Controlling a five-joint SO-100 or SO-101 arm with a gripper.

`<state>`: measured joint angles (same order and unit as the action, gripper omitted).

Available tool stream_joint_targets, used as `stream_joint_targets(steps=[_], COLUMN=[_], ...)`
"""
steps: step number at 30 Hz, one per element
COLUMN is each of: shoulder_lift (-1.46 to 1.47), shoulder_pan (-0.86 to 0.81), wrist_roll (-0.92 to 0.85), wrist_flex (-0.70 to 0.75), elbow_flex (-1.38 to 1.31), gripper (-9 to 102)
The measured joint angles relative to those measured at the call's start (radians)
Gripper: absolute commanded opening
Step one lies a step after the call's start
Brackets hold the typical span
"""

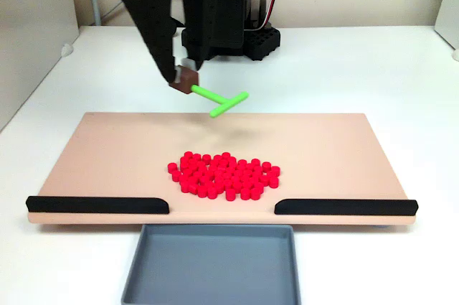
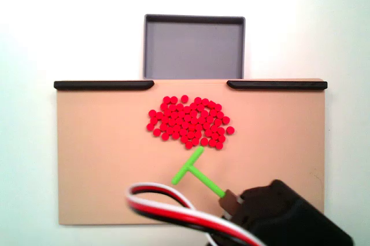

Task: Gather the right side granules

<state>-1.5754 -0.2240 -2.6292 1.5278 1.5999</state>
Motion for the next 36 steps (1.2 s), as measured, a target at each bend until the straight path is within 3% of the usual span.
stream_joint_targets(steps=[14, 36], shoulder_lift=[0.043, 0.224], shoulder_pan=[-0.193, -0.241], wrist_roll=[-0.569, -0.586], wrist_flex=[-0.074, -0.172], elbow_flex=[-0.026, -0.112], gripper=[0, 0])
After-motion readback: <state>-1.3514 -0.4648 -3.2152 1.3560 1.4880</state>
